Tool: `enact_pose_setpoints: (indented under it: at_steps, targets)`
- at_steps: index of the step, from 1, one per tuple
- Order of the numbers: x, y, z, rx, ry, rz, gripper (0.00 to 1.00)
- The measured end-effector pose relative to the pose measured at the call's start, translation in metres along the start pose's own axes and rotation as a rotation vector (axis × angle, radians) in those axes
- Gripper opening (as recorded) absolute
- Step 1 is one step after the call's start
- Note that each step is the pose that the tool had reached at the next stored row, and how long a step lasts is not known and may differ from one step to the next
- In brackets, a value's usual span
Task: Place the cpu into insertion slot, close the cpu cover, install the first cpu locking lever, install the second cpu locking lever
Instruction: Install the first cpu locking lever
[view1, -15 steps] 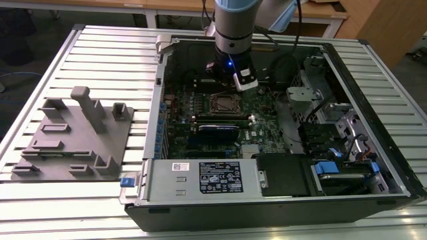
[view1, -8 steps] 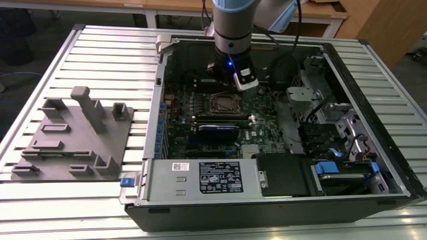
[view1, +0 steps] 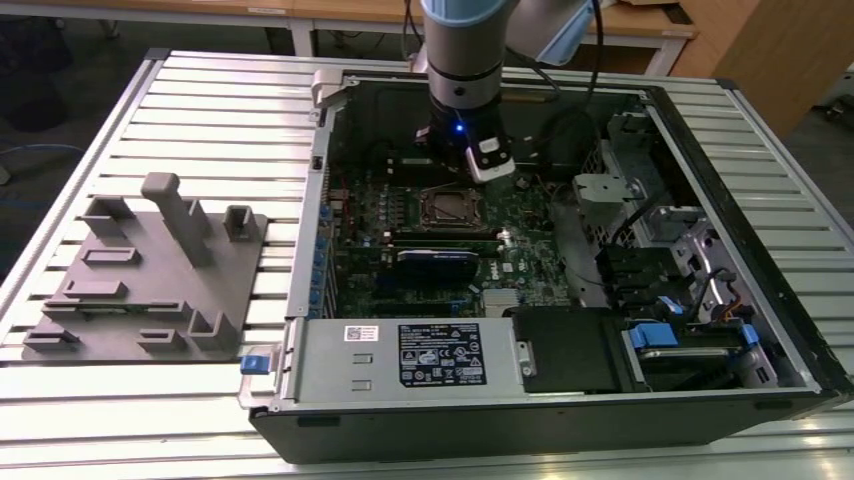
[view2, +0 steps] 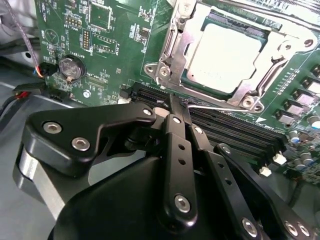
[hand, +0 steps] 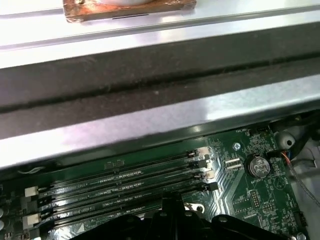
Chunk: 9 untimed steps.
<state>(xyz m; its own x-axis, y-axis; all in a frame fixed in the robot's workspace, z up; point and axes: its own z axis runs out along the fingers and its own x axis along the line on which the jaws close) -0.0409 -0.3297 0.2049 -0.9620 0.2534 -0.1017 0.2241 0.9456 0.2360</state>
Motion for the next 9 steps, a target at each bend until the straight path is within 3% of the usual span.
enact_pose_setpoints:
  at_steps: [9]
  targets:
    - [0.0025,0.0054,0.0018,0.0031,-0.0072,0.029,0.1]
